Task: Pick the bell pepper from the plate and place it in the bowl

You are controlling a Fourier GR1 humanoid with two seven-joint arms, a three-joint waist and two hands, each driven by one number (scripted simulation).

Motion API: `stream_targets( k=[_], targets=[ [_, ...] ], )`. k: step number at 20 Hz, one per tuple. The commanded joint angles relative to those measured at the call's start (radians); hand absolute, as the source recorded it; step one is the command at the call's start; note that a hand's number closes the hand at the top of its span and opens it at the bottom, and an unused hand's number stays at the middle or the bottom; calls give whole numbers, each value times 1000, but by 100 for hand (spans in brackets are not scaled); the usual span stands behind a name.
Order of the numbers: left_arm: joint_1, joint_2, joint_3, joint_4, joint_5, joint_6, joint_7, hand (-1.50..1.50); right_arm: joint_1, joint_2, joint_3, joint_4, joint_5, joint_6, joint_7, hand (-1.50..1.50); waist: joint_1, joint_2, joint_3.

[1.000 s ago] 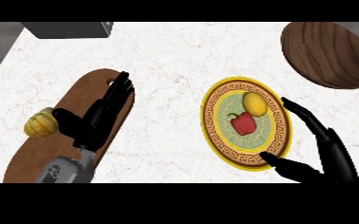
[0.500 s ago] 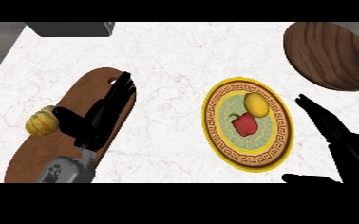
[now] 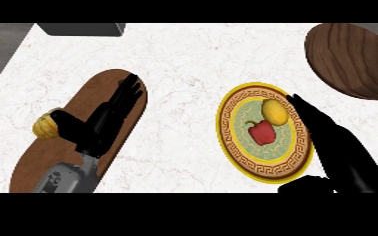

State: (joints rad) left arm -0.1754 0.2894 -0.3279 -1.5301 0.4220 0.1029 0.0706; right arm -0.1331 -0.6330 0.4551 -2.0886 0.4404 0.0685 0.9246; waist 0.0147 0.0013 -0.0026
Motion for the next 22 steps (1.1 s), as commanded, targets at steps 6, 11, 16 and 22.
stream_targets(
  k=[6, 11, 16, 22],
  targets=[
    [18, -22, 22, -32, -24, -16, 31, 0, -141, 138, 25, 142, -8, 180, 205, -150, -8, -1, 2],
    [-5, -58, 34, 1, -60, 2, 37, 0, -141, 195, 48, 226, 31, 191, 182, -150, -13, -1, 2],
    [47, -74, 44, -36, -89, -23, 38, 0, -101, 230, 18, 256, 75, 205, 128, -150, -13, -2, 3],
    [62, -54, 108, -78, -65, -75, 91, 0, -180, 331, 15, 393, 160, 225, 82, -150, -9, -2, 3]
  ],
)
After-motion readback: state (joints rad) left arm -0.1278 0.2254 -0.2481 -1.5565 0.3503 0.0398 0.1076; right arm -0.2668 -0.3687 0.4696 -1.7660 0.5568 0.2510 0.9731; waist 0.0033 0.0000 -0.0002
